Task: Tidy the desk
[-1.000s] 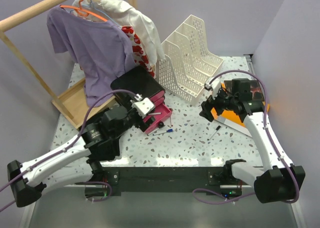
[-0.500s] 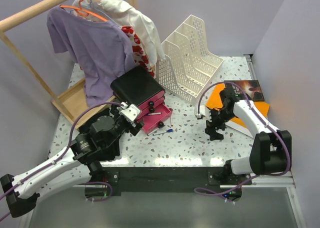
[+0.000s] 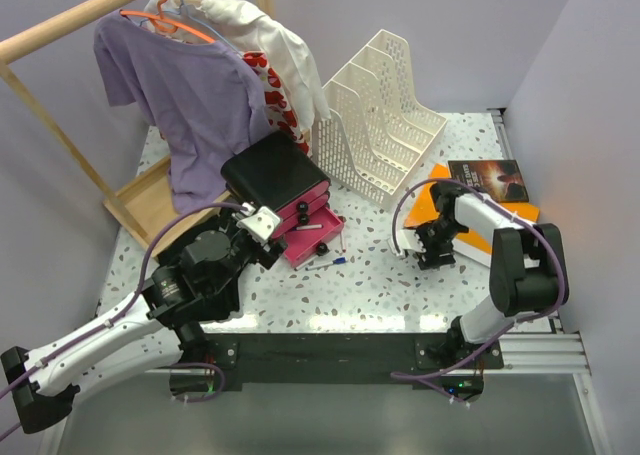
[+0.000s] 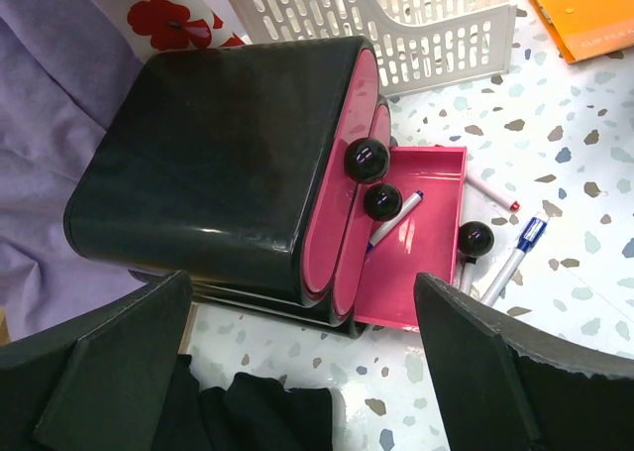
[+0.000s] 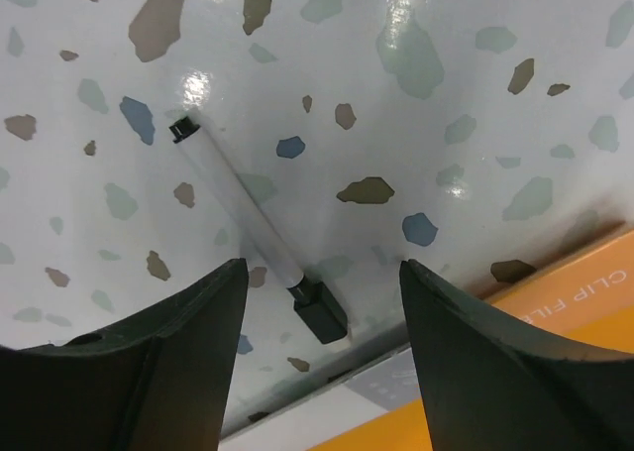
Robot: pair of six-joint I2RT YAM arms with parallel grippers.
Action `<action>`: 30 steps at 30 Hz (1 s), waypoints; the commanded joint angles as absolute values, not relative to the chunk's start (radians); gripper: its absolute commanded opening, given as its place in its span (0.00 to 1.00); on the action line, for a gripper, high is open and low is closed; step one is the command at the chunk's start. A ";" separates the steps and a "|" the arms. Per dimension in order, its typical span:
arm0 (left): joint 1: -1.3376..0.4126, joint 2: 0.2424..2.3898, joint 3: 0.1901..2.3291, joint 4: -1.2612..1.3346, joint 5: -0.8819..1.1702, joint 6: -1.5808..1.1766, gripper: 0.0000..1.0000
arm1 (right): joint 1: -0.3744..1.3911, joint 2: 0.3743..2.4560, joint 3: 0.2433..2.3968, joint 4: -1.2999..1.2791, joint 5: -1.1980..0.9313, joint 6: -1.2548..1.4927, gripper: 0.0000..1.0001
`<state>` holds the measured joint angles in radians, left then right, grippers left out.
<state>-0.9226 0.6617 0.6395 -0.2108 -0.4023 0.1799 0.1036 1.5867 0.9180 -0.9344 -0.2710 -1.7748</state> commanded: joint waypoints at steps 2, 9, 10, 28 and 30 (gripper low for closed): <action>-0.916 0.664 0.627 -0.189 -0.431 0.202 1.00 | 0.103 1.608 0.890 -0.877 -0.238 -1.835 0.50; -0.914 0.672 0.626 -0.190 -0.433 0.207 1.00 | 0.138 1.612 0.853 -0.882 -0.253 -1.813 0.16; -0.914 0.669 0.627 -0.189 -0.433 0.209 1.00 | 0.147 1.612 0.848 -0.882 -0.253 -1.804 0.13; -0.907 0.617 0.620 -0.183 -0.609 0.210 1.00 | 0.721 1.586 1.276 -0.942 -0.184 -1.157 0.00; -0.904 0.612 0.617 -0.176 -0.661 0.209 1.00 | 0.770 1.604 1.317 -0.914 -0.147 -1.125 0.00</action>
